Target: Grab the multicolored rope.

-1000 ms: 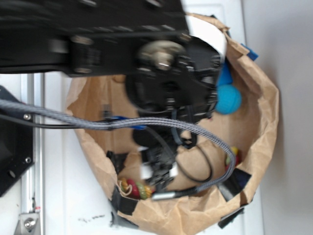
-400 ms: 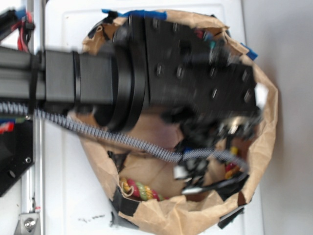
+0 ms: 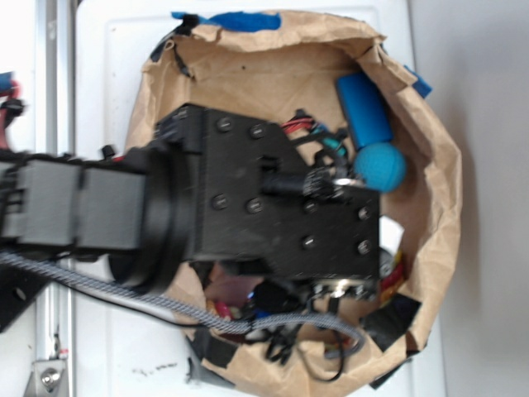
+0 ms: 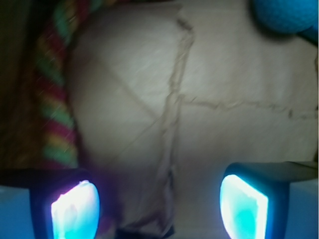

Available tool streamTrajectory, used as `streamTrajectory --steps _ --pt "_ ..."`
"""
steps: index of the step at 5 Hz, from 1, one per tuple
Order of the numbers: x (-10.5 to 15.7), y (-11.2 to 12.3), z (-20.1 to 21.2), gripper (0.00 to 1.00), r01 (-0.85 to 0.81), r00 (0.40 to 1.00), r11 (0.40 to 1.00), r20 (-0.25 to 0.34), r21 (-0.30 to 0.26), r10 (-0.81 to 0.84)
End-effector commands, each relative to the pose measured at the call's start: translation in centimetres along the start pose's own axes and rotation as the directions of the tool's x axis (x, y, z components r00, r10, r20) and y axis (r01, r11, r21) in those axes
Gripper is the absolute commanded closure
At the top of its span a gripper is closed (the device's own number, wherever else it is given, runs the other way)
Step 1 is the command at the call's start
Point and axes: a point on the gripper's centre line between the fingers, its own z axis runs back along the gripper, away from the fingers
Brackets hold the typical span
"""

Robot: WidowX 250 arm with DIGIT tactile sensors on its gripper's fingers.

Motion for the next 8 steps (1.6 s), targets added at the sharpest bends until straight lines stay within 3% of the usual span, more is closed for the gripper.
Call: streamTrajectory --steps 1,2,4,5,6,7,8 --pt "0.0 -1.5 1.5 0.0 0.049 0.999 0.994 0.02 -0.1 -0.047" --pt "0.3 -1.6 1.4 0.0 0.038 0.999 0.998 0.008 -0.047 -0.038" --pt "0.3 -1.6 1.4 0.0 0.038 0.999 0.998 0.008 -0.047 -0.038" --pt "0.3 -3.3 -0.2 0.0 0.108 0.994 0.991 -0.004 -0.079 -0.109" --pt "-0.2 -5.1 -1.3 0.0 0.131 0.991 0.989 0.034 -0.067 -0.129" --pt "-0.9 -5.7 -1.9 0.0 0.152 0.988 0.986 0.021 -0.065 -0.151" --pt "-2.7 -6.9 -2.2 0.0 0.2 0.979 0.969 -0.006 -0.146 -0.203"
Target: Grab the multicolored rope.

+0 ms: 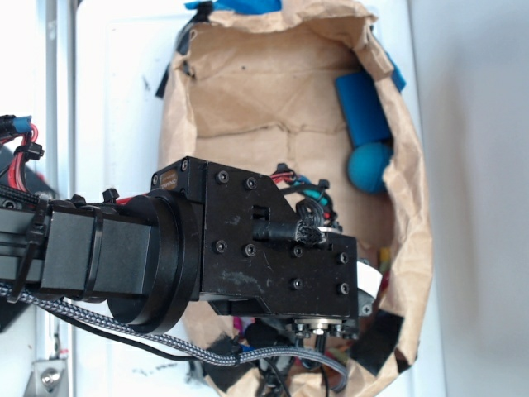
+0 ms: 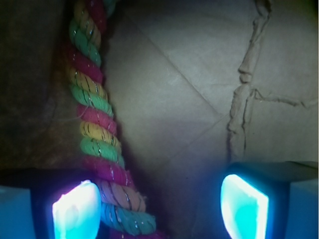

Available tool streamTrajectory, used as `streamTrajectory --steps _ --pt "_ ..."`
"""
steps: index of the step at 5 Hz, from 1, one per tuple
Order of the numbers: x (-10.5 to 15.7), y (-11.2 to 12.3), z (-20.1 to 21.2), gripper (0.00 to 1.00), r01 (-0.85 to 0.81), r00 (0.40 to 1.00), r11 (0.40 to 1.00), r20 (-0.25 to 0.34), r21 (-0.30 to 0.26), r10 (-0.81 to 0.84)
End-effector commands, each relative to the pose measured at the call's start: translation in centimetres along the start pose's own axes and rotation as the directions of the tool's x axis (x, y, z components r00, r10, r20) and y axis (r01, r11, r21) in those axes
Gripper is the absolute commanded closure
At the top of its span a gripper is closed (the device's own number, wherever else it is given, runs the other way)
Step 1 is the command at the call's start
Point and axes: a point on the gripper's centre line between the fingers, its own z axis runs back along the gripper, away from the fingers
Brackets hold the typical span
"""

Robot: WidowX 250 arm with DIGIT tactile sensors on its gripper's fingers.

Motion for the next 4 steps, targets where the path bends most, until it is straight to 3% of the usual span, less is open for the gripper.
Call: streamTrajectory --steps 1,4 --pt "-3.3 -3.1 0.0 0.0 0.133 0.99 0.978 -0.02 -0.162 -0.138" --pt "-4.6 -4.3 -1.9 0.0 0.126 0.991 0.982 -0.024 -0.138 -0.13"
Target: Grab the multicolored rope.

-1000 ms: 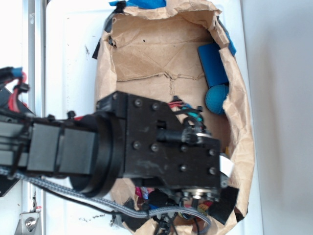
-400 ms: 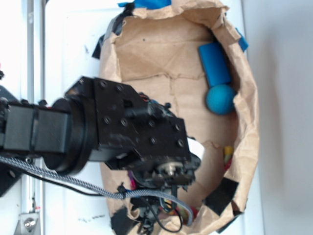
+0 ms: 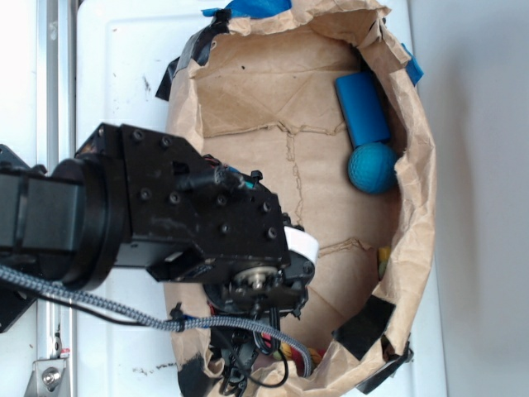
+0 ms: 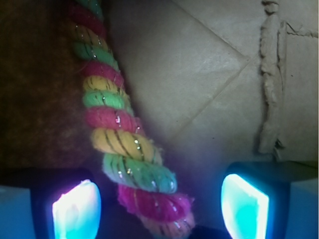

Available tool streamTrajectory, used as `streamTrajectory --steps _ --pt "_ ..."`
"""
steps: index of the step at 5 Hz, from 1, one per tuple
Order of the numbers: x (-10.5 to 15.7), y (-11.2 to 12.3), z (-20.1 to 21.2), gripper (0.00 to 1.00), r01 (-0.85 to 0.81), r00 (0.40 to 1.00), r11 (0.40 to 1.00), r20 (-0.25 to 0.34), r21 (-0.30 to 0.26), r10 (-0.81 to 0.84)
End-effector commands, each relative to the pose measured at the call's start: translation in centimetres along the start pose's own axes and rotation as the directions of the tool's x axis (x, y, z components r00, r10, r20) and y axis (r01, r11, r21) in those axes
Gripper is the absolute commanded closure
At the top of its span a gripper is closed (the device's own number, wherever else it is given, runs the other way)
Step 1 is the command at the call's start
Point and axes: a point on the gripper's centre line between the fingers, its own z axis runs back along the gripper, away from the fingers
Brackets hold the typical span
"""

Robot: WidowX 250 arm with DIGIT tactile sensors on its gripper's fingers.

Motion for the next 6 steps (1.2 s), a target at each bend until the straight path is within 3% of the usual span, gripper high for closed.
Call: streamTrajectory --steps 1,3,4,6 --pt "-1.3 -1.9 -1.3 0.0 0.09 0.996 0.994 -0.016 0.053 -0.09" --pt "0.1 -1.8 -2.2 0.0 0.056 0.998 0.988 0.032 0.144 -0.061" --pt "-0.2 -1.5 -2.1 1.0 0.035 0.998 0.987 0.043 0.157 -0.043" --pt "-1.0 -0.9 -1.5 1.0 0.036 0.997 0.986 0.057 0.163 -0.046"
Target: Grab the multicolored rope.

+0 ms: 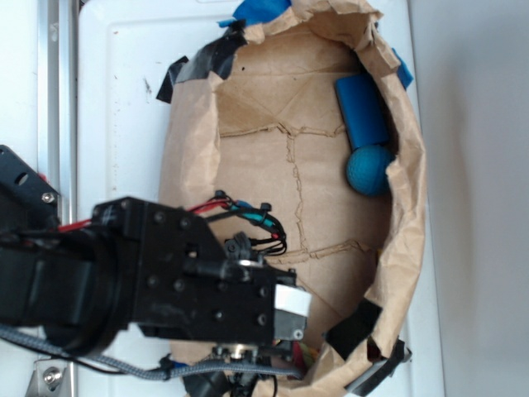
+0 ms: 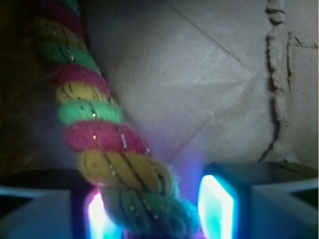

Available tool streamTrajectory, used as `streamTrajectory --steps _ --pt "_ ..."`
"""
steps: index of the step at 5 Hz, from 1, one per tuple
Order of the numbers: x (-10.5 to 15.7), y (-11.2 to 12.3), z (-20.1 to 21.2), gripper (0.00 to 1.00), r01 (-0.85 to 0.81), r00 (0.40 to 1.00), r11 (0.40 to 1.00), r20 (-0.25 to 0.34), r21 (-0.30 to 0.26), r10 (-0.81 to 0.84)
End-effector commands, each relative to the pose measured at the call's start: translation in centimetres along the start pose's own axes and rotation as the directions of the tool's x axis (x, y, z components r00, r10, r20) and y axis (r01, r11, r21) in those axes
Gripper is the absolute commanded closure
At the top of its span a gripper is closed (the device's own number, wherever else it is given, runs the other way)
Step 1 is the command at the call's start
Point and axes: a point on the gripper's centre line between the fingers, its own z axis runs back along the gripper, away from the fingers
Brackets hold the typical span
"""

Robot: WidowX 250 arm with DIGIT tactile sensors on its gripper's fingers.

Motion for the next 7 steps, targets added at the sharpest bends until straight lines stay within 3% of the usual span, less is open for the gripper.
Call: streamTrajectory --steps 1,3,4,5,6,7 --pt "-1.5 0.5 2.3 1.0 0.038 0.999 0.999 0.032 -0.007 -0.038" --pt "-1.4 4.3 8.0 1.0 -0.107 0.984 0.994 0.14 -0.011 0.108" --pt "-1.6 5.5 11.2 1.0 -0.261 0.946 0.963 0.214 0.06 0.243" --pt "-1.6 6.1 13.3 1.0 -0.323 0.925 0.944 0.236 0.07 0.299" --pt "0.4 7.9 14.6 1.0 -0.389 0.903 0.918 0.233 0.082 0.362" --pt "1.9 9.7 15.1 1.0 -0.409 0.891 0.911 0.244 0.058 0.384"
